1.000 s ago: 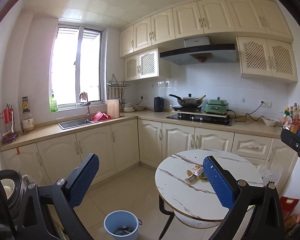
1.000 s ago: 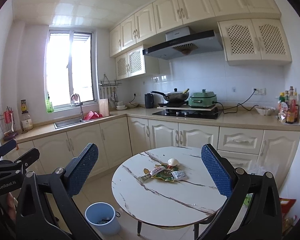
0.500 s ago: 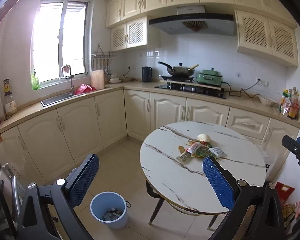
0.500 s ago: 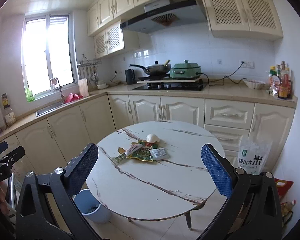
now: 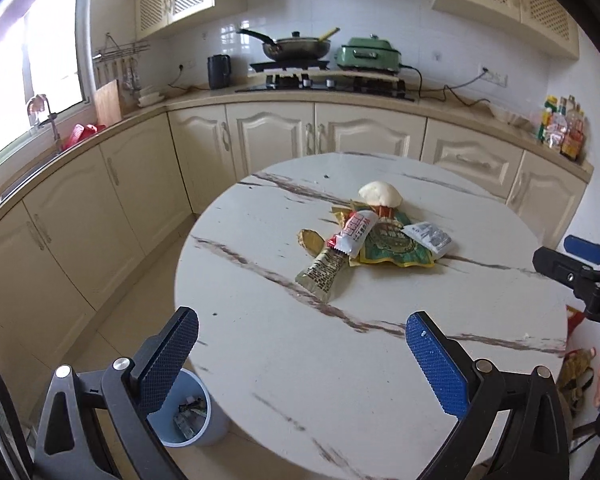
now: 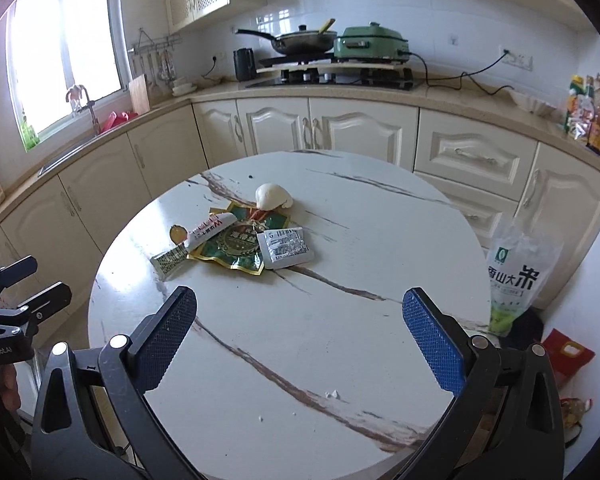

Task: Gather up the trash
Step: 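Grasp the clear plastic strip with the left gripper while the right gripper grasps the white printed packet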

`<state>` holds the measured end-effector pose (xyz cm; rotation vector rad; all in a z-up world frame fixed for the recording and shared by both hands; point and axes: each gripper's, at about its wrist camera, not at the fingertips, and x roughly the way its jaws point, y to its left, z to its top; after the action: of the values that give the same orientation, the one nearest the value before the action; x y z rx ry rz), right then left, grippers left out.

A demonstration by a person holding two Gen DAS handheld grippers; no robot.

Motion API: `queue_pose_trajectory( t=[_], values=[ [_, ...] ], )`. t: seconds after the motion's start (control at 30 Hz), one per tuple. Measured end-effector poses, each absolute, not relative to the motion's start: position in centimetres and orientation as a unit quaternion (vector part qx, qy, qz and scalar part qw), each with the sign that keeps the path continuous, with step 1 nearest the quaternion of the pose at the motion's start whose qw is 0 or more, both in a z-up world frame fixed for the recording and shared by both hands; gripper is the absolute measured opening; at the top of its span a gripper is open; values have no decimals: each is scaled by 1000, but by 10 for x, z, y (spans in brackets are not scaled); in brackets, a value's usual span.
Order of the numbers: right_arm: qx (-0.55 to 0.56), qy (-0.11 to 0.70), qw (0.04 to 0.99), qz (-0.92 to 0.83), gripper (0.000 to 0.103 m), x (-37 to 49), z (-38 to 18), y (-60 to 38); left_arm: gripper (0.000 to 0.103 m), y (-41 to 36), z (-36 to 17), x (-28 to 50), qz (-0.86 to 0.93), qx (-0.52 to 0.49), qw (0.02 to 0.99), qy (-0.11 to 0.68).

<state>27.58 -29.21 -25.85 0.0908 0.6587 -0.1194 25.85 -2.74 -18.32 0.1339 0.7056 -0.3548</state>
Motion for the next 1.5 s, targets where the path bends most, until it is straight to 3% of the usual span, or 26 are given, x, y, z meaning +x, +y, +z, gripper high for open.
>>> queue_pose_trajectory(
  t=[0.27,0.57,0.6,0.7,0.87,0.9,1.03,1.1,1.17,1.3,1.33,1.37,1.5],
  values=[
    [42,359,931,-38,103,341,-284,-304,99,-56,-220,370,-179,108,896,393],
    [24,400,916,-11,103,406,-312,-306,76,-58,-245,410,-217,84,881,412],
    [23,407,913,-9,103,412,-316,-306,71,-58,-247,409,-221,88,881,409],
    [20,419,908,-7,103,425,-327,-308,30,-55,-246,402,-246,88,880,397],
    [4,437,900,-3,100,437,-337,-308,19,-44,-250,391,-259,83,878,395],
    [-6,438,899,0,98,437,-337,-305,11,-41,-251,389,-263,79,877,395],
    [-20,438,899,9,90,436,-337,-303,7,-24,-251,378,-274,41,874,399],
    [-28,439,898,10,77,435,-335,-303,5,-14,-247,371,-276,31,874,398],
    [-34,441,897,6,50,435,-332,-303,5,-6,-242,363,-279,18,875,396],
    [-36,445,894,13,48,433,-331,-305,5,9,-232,352,-282,6,875,395],
    [-37,444,895,16,43,432,-330,-305,4,14,-231,346,-282,3,875,393],
    [-34,439,898,19,26,429,-329,-306,4,18,-228,343,-285,-1,875,391],
    [-17,437,899,22,23,414,-329,-309,4,29,-215,329,-295,-17,874,386]
  ],
)
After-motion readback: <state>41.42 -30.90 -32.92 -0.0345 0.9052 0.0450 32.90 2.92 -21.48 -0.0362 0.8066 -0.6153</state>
